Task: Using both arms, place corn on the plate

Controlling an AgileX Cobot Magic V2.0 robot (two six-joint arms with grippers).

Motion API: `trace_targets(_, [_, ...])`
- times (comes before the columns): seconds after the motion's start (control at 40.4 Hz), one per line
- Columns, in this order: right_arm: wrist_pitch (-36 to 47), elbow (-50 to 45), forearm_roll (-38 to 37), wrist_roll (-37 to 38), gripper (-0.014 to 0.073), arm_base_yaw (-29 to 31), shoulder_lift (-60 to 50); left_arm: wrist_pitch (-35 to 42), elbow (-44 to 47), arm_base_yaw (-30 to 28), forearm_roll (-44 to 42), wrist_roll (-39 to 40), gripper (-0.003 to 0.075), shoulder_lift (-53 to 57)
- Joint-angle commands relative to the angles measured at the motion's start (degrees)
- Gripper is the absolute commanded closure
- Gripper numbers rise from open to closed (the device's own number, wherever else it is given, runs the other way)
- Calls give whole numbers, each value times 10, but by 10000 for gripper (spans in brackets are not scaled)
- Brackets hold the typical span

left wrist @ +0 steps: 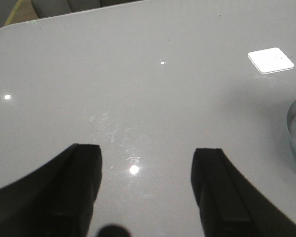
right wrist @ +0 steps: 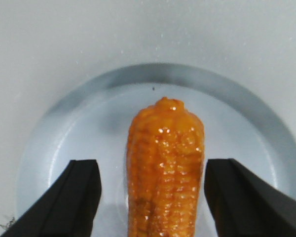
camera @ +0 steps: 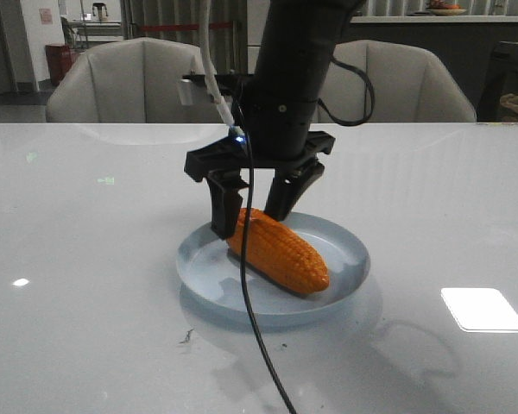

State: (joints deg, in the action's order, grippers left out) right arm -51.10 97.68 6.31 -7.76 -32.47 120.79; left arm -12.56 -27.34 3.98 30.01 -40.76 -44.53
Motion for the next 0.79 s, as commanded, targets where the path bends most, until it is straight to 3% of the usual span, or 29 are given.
trace_targets(0.0, [8,43,-6,-11,38,4,-70,32,-17,5,9,0,260,1])
trace_targets(0.223, [-31,63,-8,-11,38,54,-150,32,-17,5,9,0,260,1])
trace_targets(0.544, [-99,60,-7,-11,38,187,-252,32,-17,5,8,0,260,1])
trace_targets(0.766, [-66,-32,-7,-14,40,271,-338,32,-17,5,7,0,260,1])
